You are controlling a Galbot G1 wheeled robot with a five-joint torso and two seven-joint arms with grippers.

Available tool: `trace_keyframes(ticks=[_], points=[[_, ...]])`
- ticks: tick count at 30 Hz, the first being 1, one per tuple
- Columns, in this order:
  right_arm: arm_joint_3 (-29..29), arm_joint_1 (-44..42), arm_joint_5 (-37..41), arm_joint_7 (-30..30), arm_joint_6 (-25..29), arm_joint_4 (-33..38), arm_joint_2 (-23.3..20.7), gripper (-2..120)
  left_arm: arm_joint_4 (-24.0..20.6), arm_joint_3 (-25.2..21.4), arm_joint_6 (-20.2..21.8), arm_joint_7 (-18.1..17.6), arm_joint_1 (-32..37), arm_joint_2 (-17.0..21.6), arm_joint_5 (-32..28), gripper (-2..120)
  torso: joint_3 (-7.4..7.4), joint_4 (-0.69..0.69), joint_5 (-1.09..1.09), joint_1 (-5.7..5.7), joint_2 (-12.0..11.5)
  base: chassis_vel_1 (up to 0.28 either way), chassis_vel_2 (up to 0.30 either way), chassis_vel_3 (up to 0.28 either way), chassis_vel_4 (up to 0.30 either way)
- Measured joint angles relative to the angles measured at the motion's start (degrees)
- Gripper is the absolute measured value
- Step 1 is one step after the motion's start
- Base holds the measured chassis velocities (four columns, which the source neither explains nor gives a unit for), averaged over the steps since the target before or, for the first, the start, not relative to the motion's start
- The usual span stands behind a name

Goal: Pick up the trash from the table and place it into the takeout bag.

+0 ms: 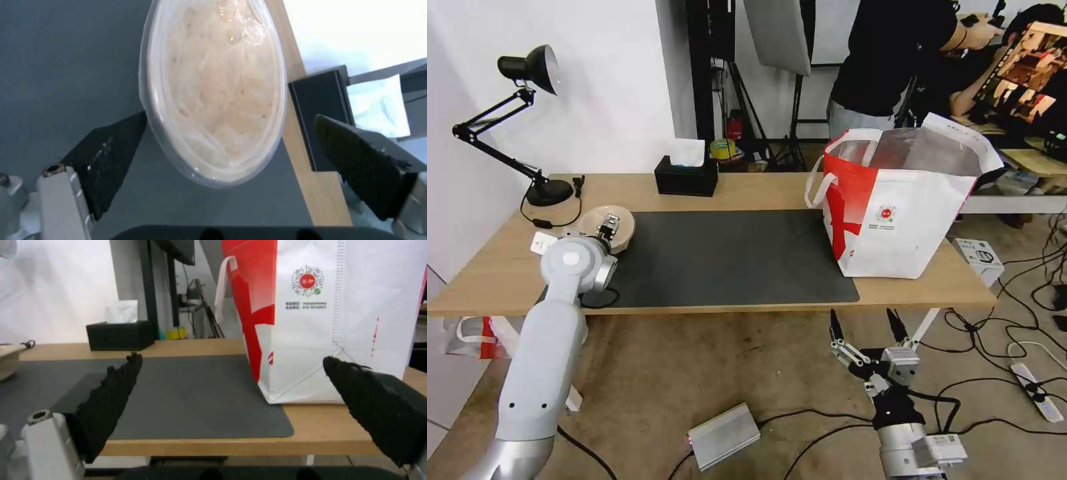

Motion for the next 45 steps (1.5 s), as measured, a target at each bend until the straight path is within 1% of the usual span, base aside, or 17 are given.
trace_keyframes(ticks=[8, 24, 36, 39, 40, 42, 44, 45], points=[[0.0, 0.0, 0.0, 0.0, 0.0, 0.0, 0.0, 100, 2.1, 0.2, 0.0, 0.0, -1.6, 0.0, -0.1, 100, 0.0, -0.01, 0.0, 0.0, 0.0, 0.0, 0.0, 0.0, 0.0], [0.0, 0.0, 0.0, 0.0, 0.0, 0.0, 0.0, 100, 3.9, 0.2, 0.0, 0.0, -2.6, -0.4, 0.6, 100, 0.0, -0.01, 0.0, 0.0, 0.0, 0.0, 0.0, 0.0, 0.0], [0.0, 0.0, 0.0, 0.0, 0.0, 0.0, 0.0, 100, 6.0, 0.4, 0.0, -1.2, -3.8, -1.0, 1.7, 100, 0.0, -0.01, 0.0, 0.0, 0.0, 0.0, 0.0, 0.0, 0.0], [0.0, 0.0, 0.0, 0.0, 0.0, 0.0, 0.0, 100, 6.8, 0.6, 0.0, -1.2, -4.4, -1.1, 1.8, 93, 0.0, -0.01, 0.0, 0.0, 0.0, 0.0, 0.0, 0.0, 0.0], [0.0, 0.0, 0.0, 0.0, 0.0, 0.0, 0.0, 100, 6.8, 0.6, 0.0, -1.2, -4.4, -1.1, 1.8, 93, 0.0, -0.01, 0.0, 0.0, 0.0, 0.0, 0.0, 0.0, 0.0], [0.0, 0.0, 0.0, 0.0, 0.0, 0.0, 0.0, 100, 7.4, 0.7, 0.0, -1.2, -4.9, -1.2, 1.9, 82, 0.0, -0.01, 0.0, 0.0, 0.0, 0.0, 0.0, 0.0, 0.0], [0.0, 0.0, 0.0, 0.0, 0.0, 0.0, 0.0, 100, 7.9, 0.8, 0.0, -1.1, -5.3, -1.3, 1.9, 74, 0.0, -0.01, 0.0, 0.0, 0.0, 0.0, 0.0, 0.0, 0.0], [0.0, 0.0, 0.0, 0.0, 0.0, 0.0, 0.0, 100, 8.0, 0.8, 0.0, -1.1, -5.3, -1.4, 1.9, 73, 0.0, -0.01, 0.0, 0.0, 0.0, 0.0, 0.0, 0.0, 0.0]])
